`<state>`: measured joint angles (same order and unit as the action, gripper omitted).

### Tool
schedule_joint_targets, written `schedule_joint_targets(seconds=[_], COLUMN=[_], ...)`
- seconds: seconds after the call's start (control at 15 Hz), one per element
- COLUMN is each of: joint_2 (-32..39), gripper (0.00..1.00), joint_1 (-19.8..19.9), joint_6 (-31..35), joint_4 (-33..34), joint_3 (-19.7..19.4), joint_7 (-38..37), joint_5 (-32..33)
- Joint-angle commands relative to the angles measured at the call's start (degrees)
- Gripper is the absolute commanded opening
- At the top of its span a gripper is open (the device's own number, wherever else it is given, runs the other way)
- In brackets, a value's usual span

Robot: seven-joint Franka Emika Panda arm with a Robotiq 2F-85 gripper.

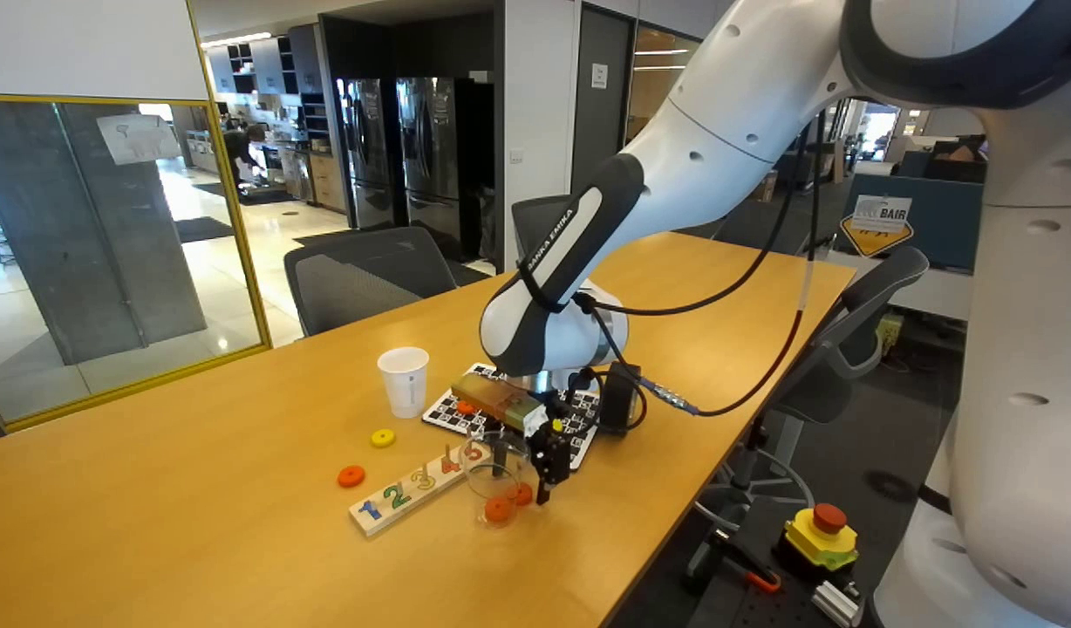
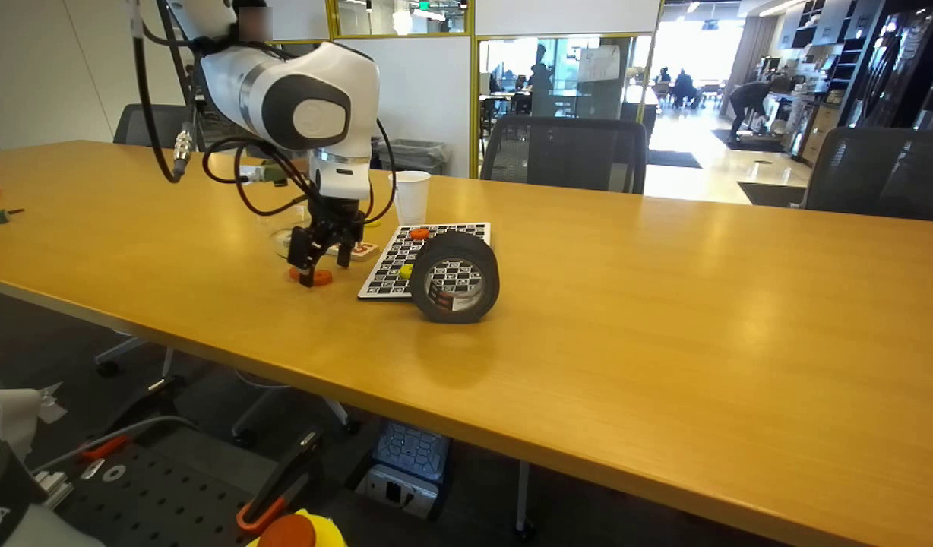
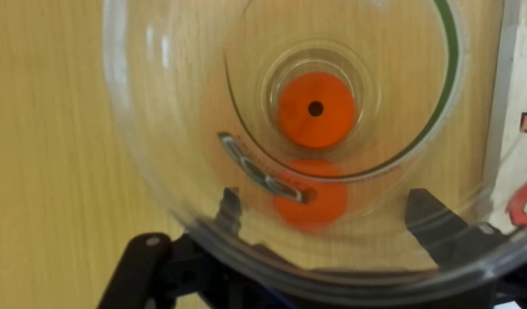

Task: Put the orange circle into the transparent cup and put the yellow circle into the white cup.

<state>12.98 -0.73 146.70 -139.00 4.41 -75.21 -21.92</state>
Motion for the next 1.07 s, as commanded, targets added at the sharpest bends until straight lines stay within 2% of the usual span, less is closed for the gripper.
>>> schedule_joint_targets(seconds=[0.0,0.07,0.13,0.2,0.67,1.0], joint_2=[0.4,0.3,0.4,0.4,0.4,-2.8], gripper=[1.00,1.00,0.75,0.75,0.20,0.22], joint_1=[-0.8,-0.9,-0.9,-0.9,-0.9,-0.7], joint_6=[0.4,0.5,0.0,0.1,-0.3,-0.3], joint_4=[0.9,0.7,0.8,0.8,1.3,-0.3], joint_3=[-0.7,-0.9,-0.9,-0.9,-1.1,-3.1], joint_7=[1.6,1.3,1.4,1.4,1.3,-0.7], joint_5=[-1.8,-1.3,-1.1,-1.2,-1.0,1.6])
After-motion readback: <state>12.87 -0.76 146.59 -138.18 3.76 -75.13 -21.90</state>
